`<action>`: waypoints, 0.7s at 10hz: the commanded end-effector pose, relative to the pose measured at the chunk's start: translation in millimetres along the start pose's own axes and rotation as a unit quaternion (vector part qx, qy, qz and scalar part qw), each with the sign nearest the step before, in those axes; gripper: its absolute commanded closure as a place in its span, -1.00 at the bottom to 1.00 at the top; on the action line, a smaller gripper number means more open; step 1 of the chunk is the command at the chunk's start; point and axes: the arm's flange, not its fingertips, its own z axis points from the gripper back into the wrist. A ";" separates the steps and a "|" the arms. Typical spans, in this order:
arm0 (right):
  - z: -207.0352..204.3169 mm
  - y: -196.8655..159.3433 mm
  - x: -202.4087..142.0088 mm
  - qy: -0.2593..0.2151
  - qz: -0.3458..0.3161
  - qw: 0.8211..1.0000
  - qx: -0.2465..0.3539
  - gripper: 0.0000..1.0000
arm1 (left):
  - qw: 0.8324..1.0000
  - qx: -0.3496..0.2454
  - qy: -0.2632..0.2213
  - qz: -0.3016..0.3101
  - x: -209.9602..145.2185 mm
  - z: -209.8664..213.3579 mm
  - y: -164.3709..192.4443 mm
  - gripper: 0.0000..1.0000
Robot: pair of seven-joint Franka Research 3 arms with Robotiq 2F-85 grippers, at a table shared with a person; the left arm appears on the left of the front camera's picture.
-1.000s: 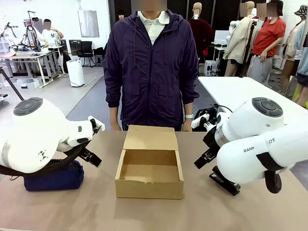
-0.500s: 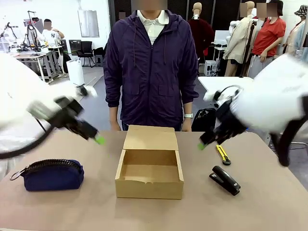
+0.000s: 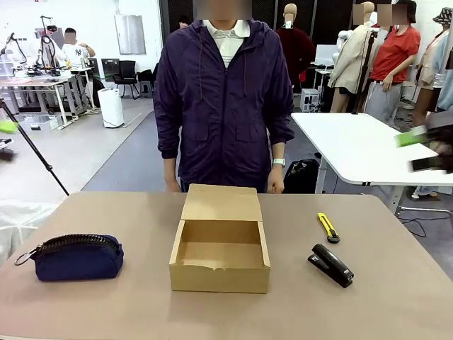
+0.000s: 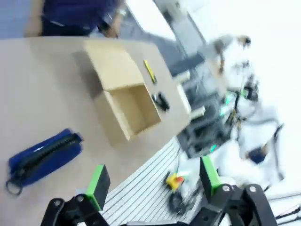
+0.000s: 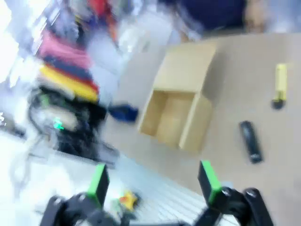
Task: Pack the items into the box.
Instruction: Pick up the item specified by the human and place it in the Mailer Box.
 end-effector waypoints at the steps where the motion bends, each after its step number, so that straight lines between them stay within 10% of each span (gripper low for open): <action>1: 31.1 -64.5 -72.7 -0.152 -0.100 0.983 0.022 -1.00 | 0.987 -0.022 -0.123 0.103 -24.7 26.1 60.8 -1.00; 4: 51.2 -111.3 -118.0 -0.222 -0.195 0.955 -0.018 -1.00 | 0.969 -0.008 -0.169 0.178 -68.4 42.2 117.5 -1.00; 5: 118.6 -94.3 -20.2 -0.170 -0.157 0.973 0.002 -1.00 | 0.974 -0.010 -0.156 0.164 -65.9 70.4 104.7 -1.00; 7: 118.6 -94.3 -20.2 -0.170 -0.157 0.973 0.002 -1.00 | 0.974 -0.010 -0.156 0.164 -65.9 70.4 104.7 -1.00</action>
